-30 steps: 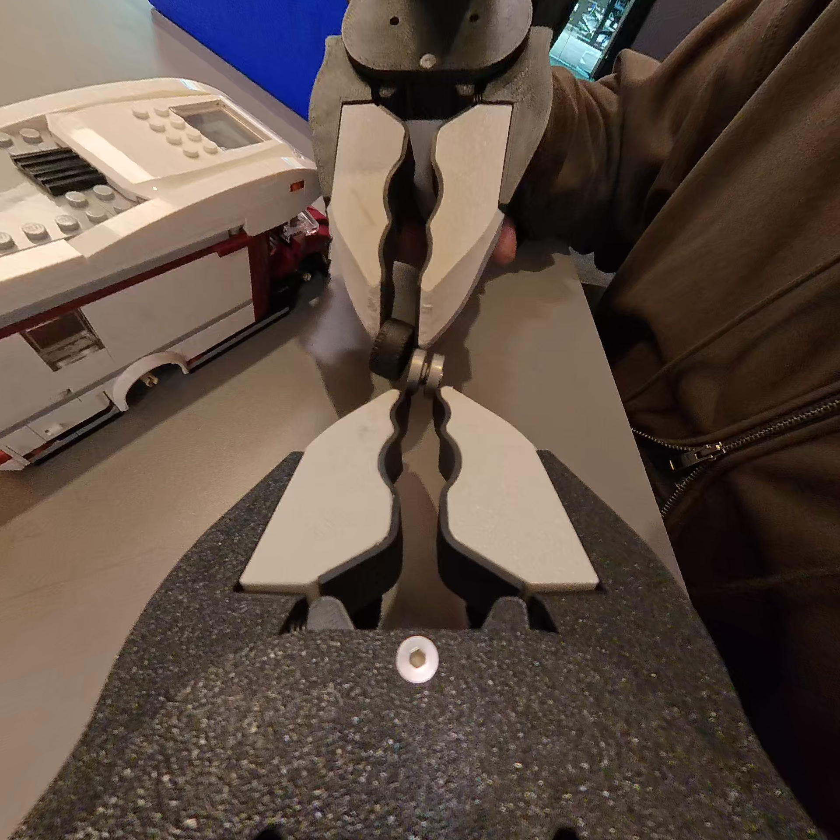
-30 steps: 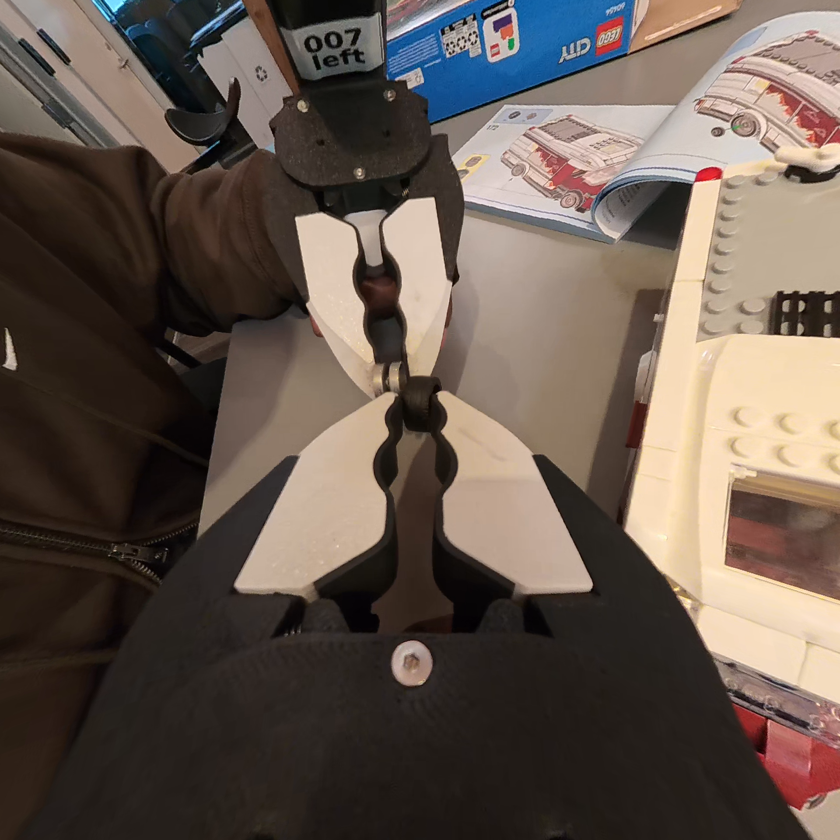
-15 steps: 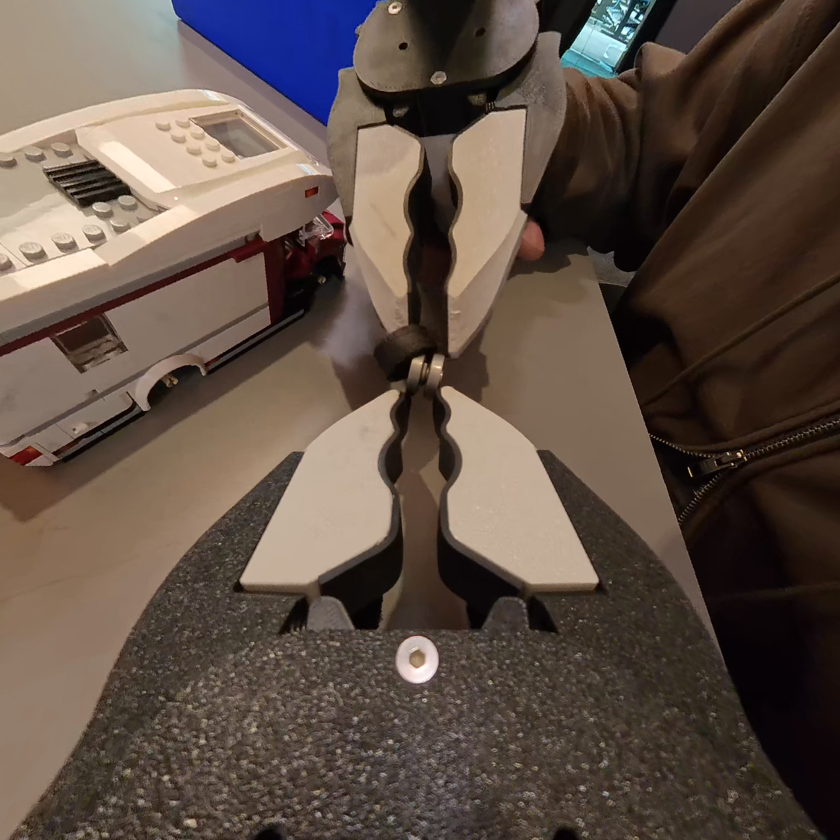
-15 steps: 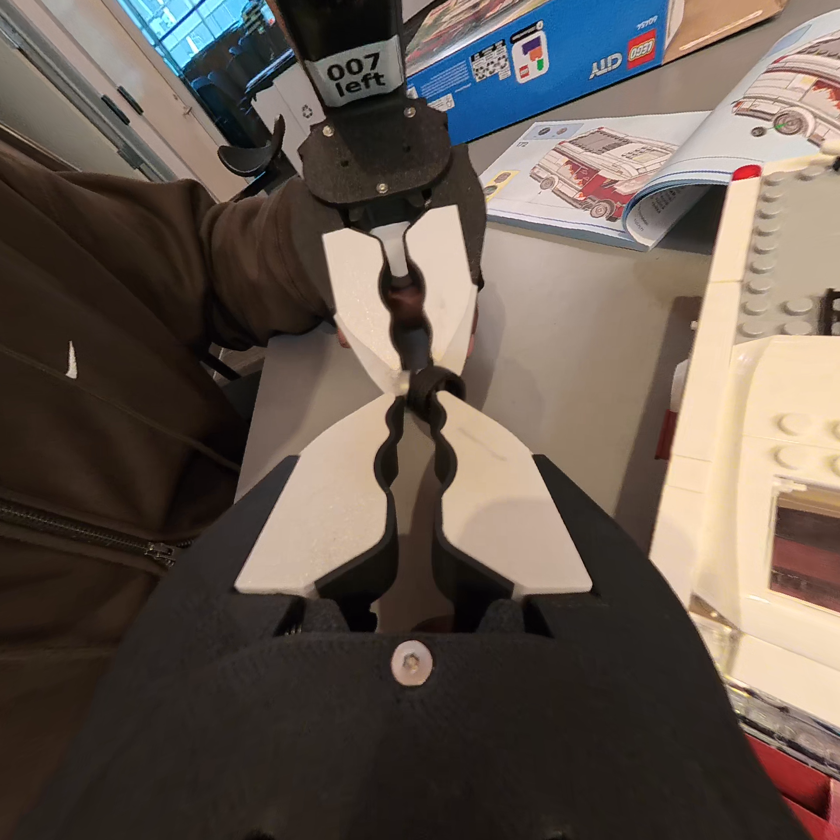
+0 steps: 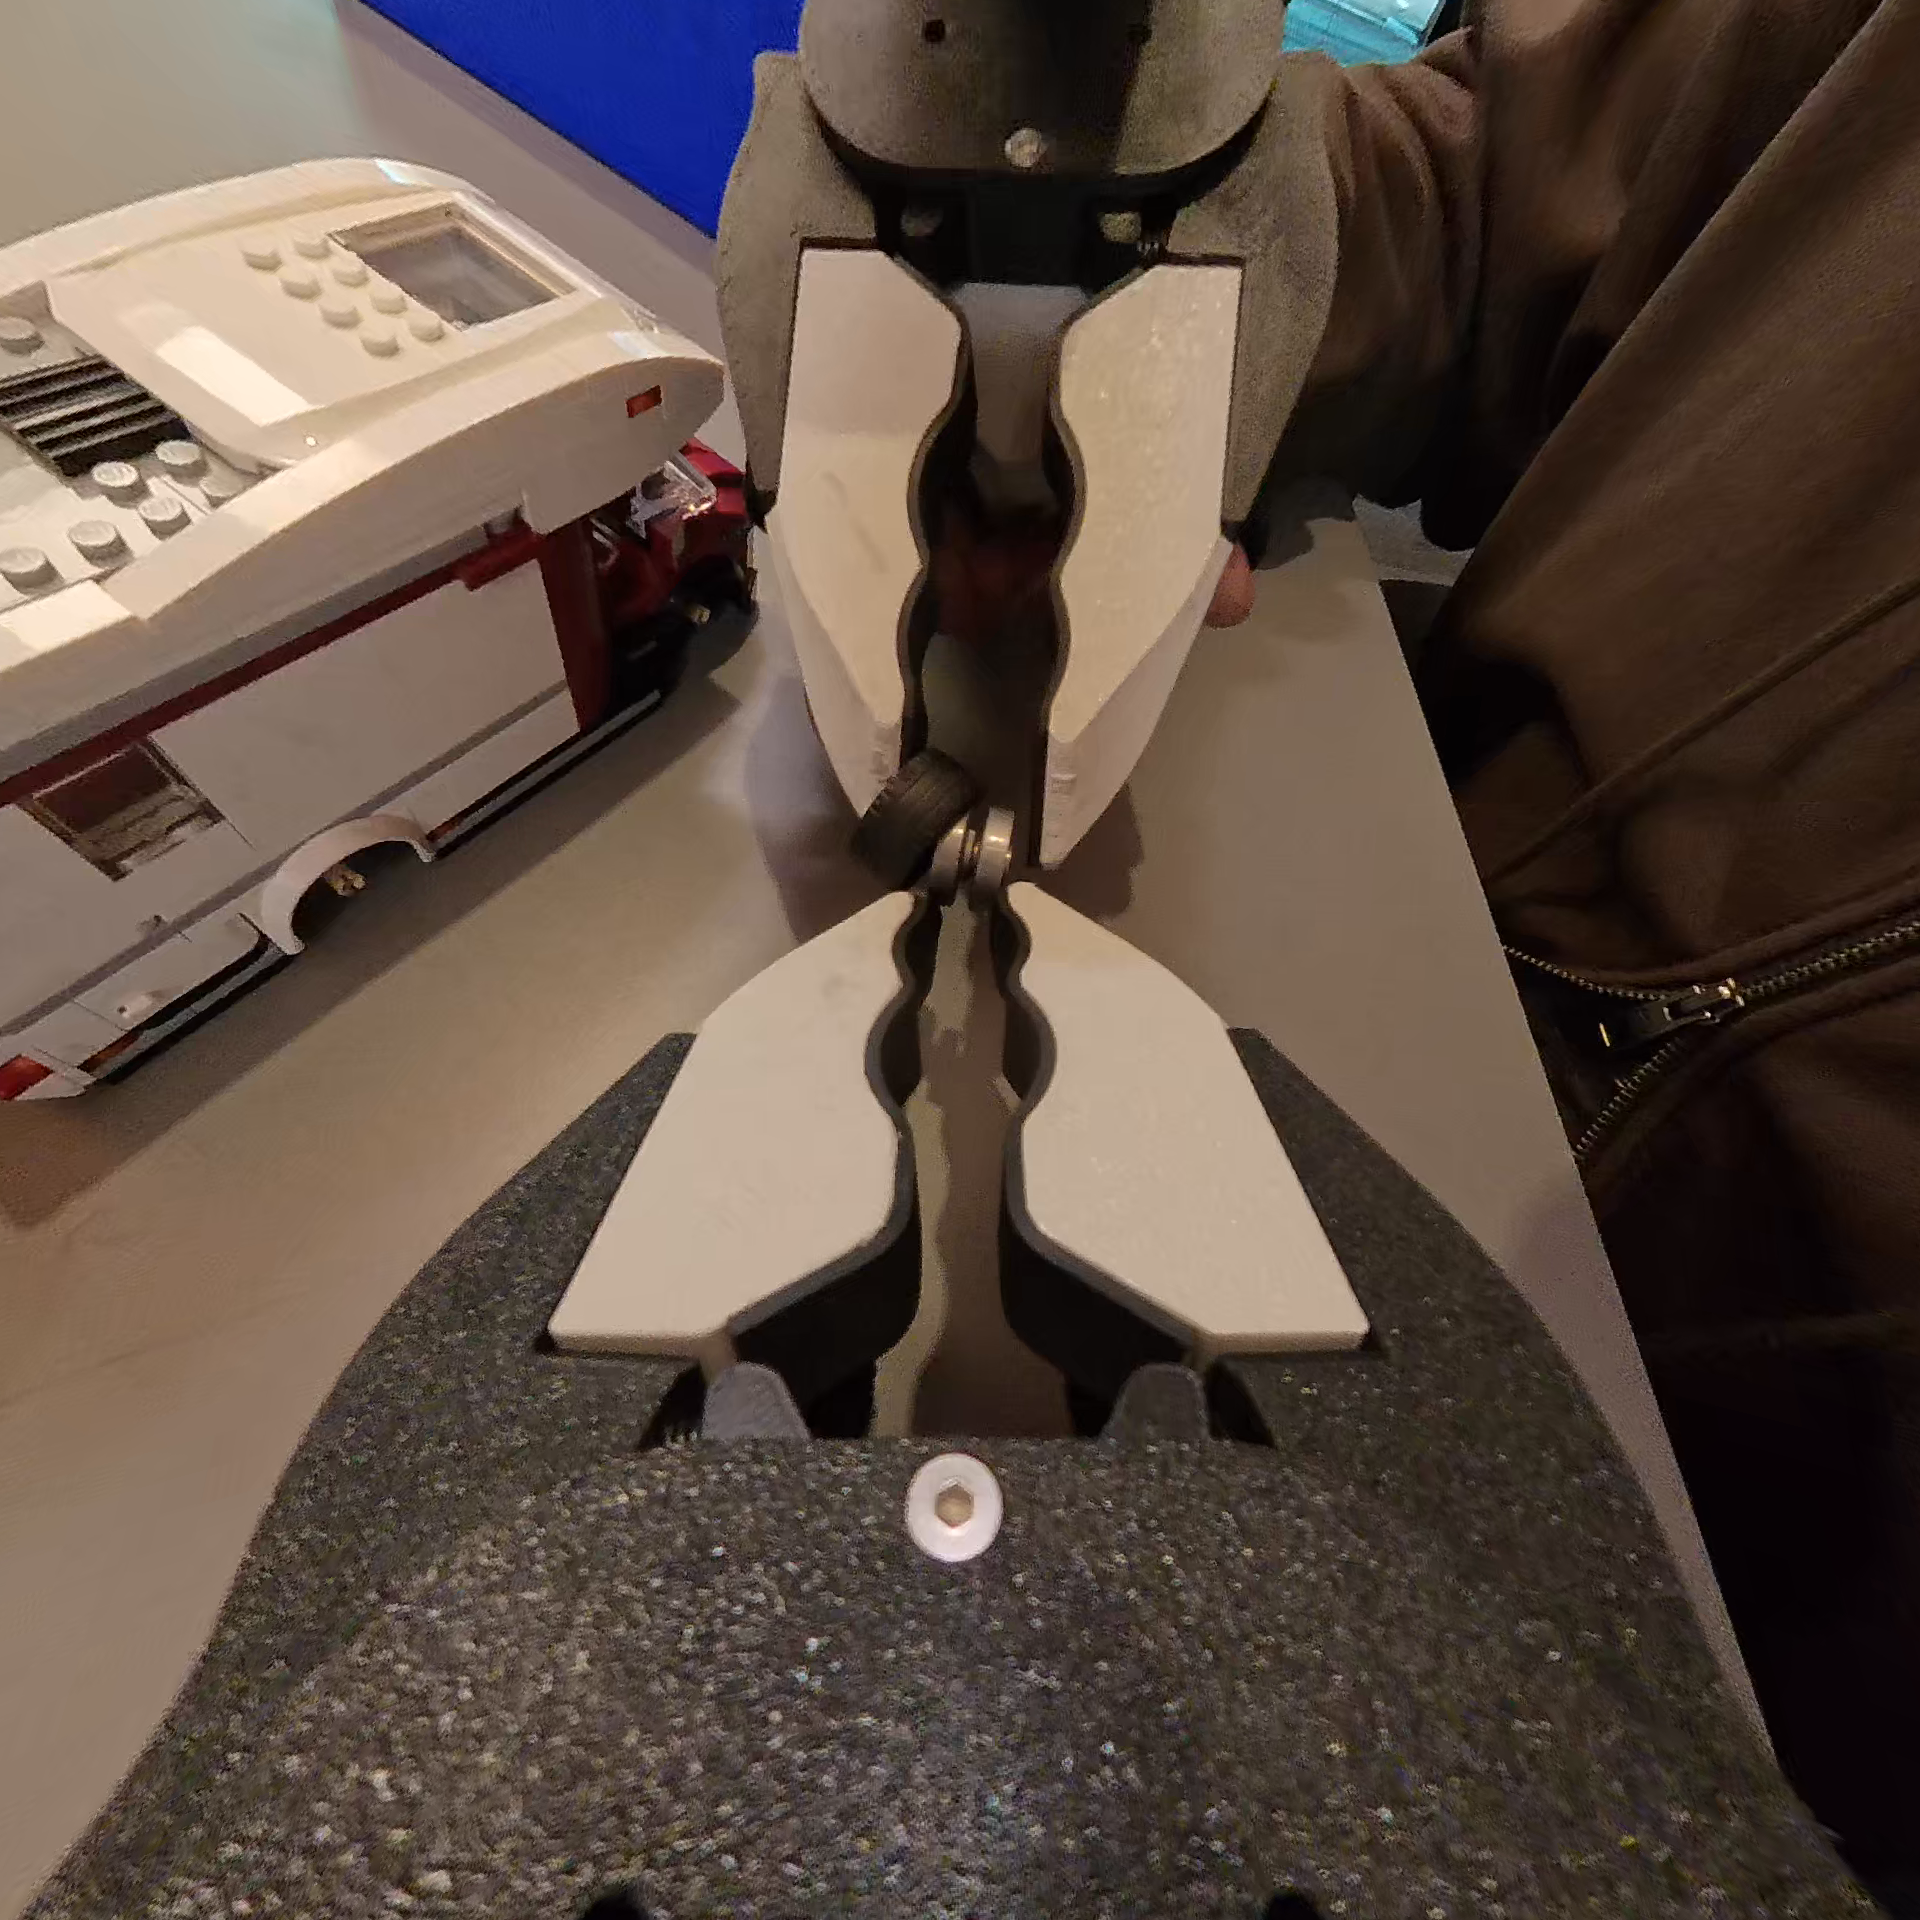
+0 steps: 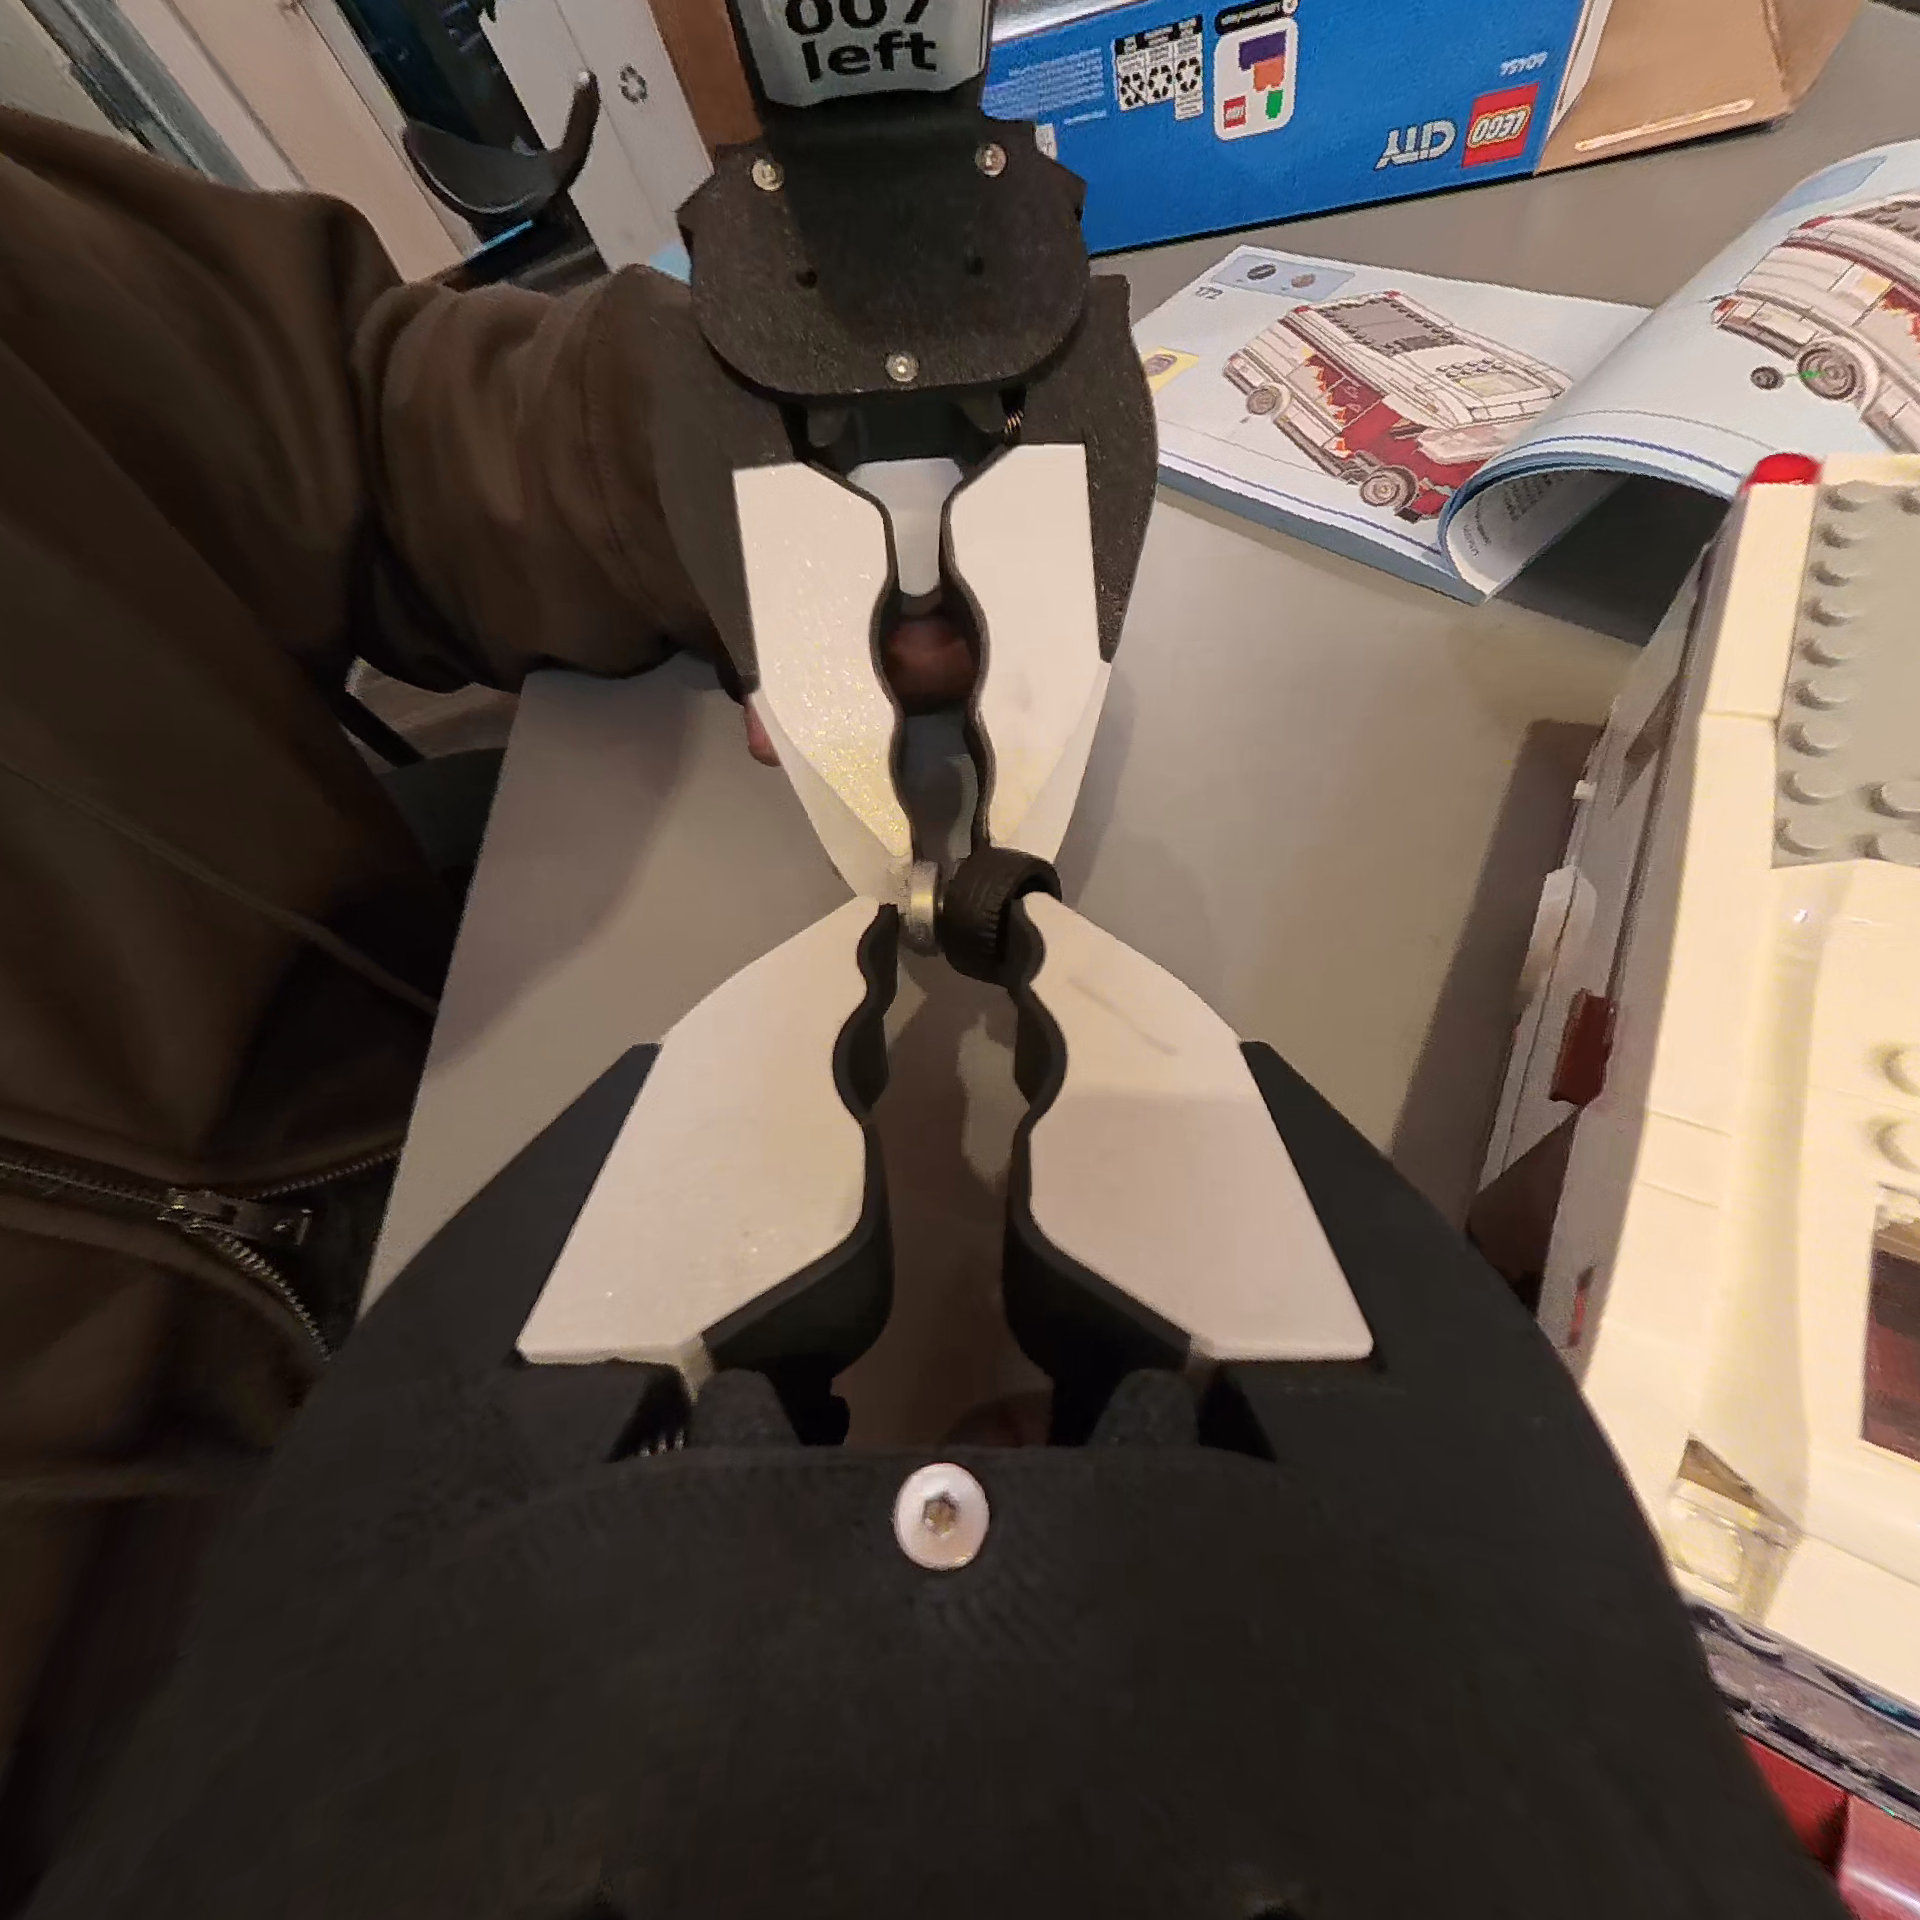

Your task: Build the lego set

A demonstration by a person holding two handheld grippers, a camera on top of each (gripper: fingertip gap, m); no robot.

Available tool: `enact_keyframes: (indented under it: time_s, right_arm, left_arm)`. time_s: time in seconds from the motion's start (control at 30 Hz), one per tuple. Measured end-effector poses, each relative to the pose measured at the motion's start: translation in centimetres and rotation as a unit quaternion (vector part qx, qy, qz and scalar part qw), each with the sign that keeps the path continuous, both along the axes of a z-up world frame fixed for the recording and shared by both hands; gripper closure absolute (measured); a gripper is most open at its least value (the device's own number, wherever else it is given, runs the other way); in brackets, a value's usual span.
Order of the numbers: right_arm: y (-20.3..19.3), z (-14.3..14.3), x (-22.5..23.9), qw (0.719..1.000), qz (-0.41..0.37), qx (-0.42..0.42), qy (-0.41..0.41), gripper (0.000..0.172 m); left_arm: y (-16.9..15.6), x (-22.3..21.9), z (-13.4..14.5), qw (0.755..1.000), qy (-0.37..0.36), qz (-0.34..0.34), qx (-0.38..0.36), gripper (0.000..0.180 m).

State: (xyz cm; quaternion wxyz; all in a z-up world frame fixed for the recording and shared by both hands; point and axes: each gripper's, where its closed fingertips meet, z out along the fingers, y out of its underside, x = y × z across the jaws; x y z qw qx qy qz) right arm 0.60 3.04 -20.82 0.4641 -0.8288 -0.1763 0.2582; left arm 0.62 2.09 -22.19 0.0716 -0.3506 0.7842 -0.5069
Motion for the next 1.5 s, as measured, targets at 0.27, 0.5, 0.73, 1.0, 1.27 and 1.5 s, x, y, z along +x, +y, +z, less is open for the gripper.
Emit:
enact_keyframes:
  time_s: [0.27,0.5,0.73,1.0,1.27,1.5]
  right_arm:
    - [0.5,-0.4,0.7,0.999,-0.026,0.011,-0.026,0.157]
    - [0.4,1.6,0.6,0.998,-0.014,0.031,0.053,0.158]
    - [-0.8,4.1,-1.4,0.980,0.054,0.040,0.188,0.158]
    - [-1.1,4.3,-1.8,0.975,0.074,0.035,0.209,0.159]
    - [-0.6,3.8,-1.0,0.984,0.050,0.041,0.168,0.156]
    - [-0.2,3.4,-0.1,0.990,0.023,0.045,0.131,0.155]
  left_arm:
    - [0.4,0.7,-0.1,0.999,0.021,0.037,-0.009,0.169]
    - [1.1,1.2,0.8,0.998,0.002,0.053,-0.040,0.143]
    - [-1.0,-0.3,4.2,0.984,-0.044,-0.026,-0.168,0.134]
    - [-1.6,-0.9,4.7,0.980,-0.047,-0.051,-0.184,0.154]
    - [-0.9,-0.2,4.2,0.985,-0.043,-0.024,-0.163,0.156]
    - [-0.4,0.3,3.9,0.987,-0.030,-0.002,-0.160,0.156]
